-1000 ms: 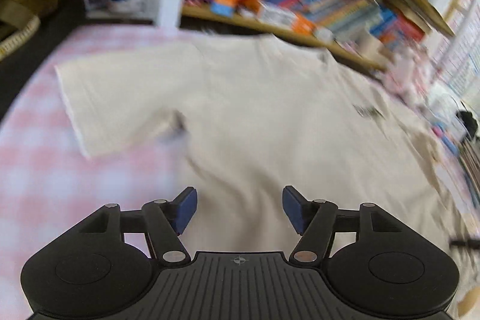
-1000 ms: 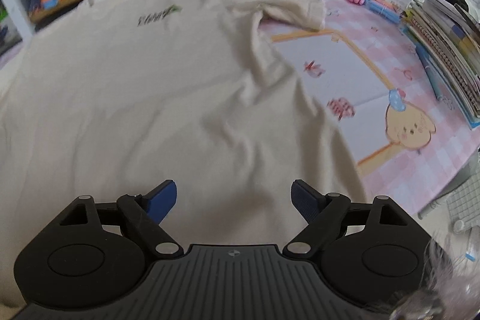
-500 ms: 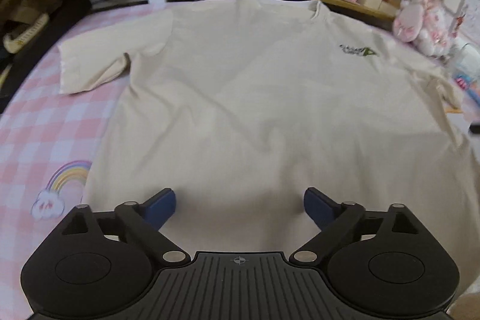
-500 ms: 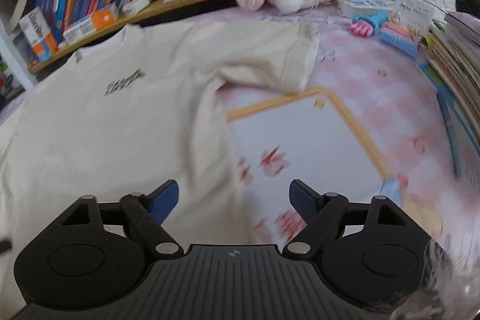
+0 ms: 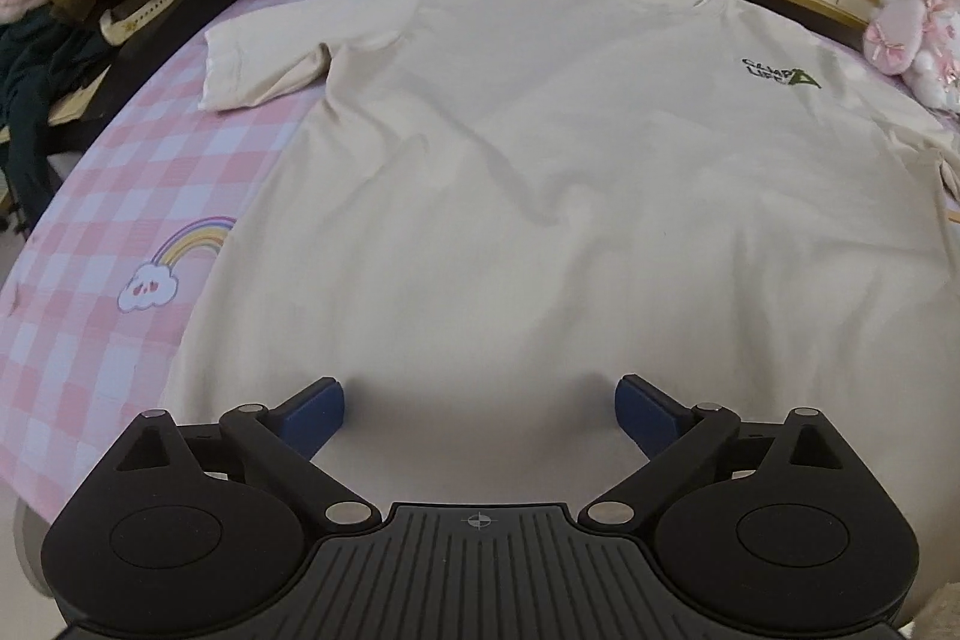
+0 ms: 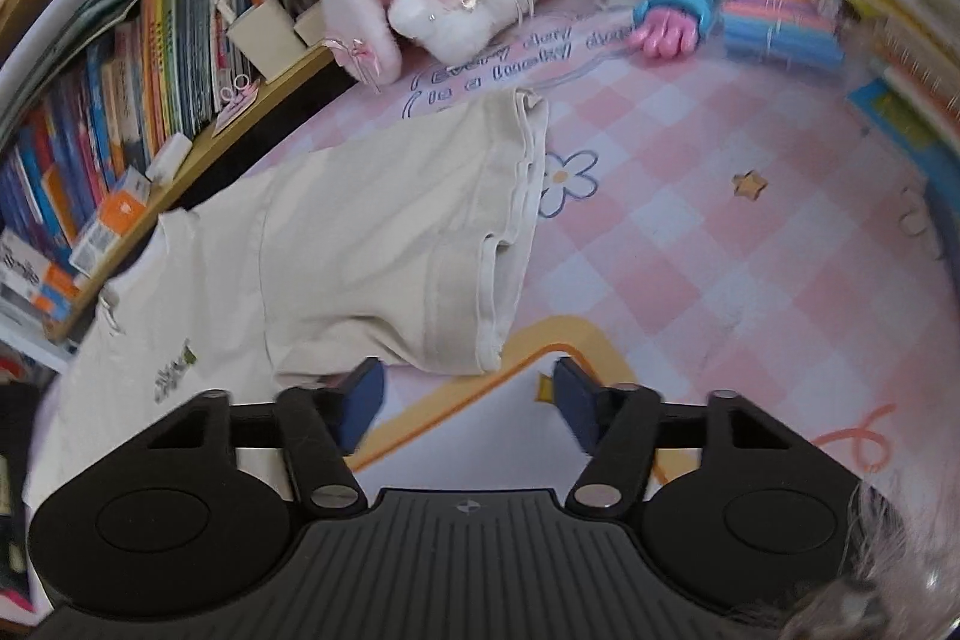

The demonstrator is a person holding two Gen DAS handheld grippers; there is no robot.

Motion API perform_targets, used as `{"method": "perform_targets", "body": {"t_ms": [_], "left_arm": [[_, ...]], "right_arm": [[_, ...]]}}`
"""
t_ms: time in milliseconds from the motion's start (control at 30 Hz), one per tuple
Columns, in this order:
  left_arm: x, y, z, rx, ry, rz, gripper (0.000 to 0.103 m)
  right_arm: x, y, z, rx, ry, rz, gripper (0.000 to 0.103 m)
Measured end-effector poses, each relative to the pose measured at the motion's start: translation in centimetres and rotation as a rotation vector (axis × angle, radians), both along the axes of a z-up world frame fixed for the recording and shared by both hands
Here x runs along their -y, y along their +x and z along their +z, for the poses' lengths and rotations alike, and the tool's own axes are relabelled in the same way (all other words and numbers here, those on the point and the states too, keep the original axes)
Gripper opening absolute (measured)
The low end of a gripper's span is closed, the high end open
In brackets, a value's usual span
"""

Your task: Fold clothes

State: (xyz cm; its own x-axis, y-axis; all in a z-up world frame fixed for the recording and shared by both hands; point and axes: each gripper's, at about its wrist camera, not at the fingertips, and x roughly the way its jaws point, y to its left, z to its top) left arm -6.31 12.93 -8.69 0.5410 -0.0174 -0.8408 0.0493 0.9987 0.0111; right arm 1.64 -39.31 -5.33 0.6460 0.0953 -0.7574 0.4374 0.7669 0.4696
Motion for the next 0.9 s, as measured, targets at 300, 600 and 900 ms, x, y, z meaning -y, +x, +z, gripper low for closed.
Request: {"method": "perform_targets", "body": {"t_ms": [300, 600, 900], "left_arm": [[0.3, -0.2, 0.0, -0.007, 0.002, 0.019, 0.099], [0.5, -0.3, 0.0, -0.008, 0.003, 0.022, 0.099], [0.5, -0.4, 0.0, -0.018, 0.004, 0.004, 0.1]], "right_arm": [[0.7, 0.8, 0.0, -0.032, -0.081, -0.014, 0.002], [2.3, -0.4, -0.4, 0.04, 0.007, -0.081, 0.063], [2.0, 0.8, -1.3, 0.069, 0.16, -0.085, 0.053]]}}
